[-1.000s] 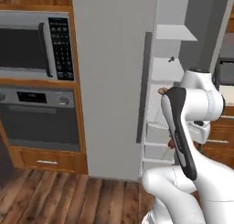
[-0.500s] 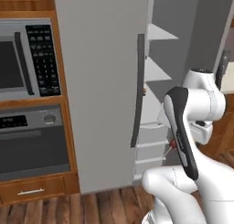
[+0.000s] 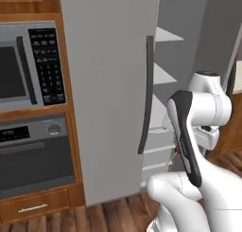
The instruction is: Store the hot dog in the freezer for long-term storage. Close the freezer door after placing the cooked food.
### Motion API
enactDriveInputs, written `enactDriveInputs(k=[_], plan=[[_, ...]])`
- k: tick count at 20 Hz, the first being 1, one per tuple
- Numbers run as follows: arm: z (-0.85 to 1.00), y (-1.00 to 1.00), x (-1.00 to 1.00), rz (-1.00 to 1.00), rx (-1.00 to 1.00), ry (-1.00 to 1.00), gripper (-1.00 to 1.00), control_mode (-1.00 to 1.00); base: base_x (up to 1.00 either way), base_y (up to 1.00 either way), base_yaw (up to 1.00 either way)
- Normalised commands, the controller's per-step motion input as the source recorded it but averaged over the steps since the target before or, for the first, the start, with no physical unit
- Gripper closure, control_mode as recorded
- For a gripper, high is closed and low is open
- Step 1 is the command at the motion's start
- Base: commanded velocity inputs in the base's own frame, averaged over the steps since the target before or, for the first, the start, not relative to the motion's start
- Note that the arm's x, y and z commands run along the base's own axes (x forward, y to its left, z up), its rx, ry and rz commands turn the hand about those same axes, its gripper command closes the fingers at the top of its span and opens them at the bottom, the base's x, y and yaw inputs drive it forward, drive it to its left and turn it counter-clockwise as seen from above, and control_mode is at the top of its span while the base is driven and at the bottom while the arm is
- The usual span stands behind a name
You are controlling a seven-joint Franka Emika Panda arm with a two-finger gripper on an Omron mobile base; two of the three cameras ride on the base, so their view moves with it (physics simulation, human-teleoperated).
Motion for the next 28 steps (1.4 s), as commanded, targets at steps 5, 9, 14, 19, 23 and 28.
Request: enactDriveInputs(k=[5,9,14,19,23,28], plan=[[0.0,0.0,0.0,0.0,0.0,0.0,1.0,1.0,0.41,-0.03,-0.54],[0.0,0.0,0.0,0.0,0.0,0.0,1.0,1.0,0.44,0.08,-0.53],[0.0,0.0,0.0,0.0,0.0,0.0,1.0,1.0,0.65,0.15,-0.13],[0.0,0.0,0.0,0.0,0.0,0.0,1.0,1.0,0.56,-0.29,0.04],[0.0,0.0,0.0,0.0,0.0,0.0,1.0,1.0,0.18,-0.17,0.11],[0.0,0.0,0.0,0.0,0.0,0.0,1.0,1.0,0.24,-0.02,0.15]])
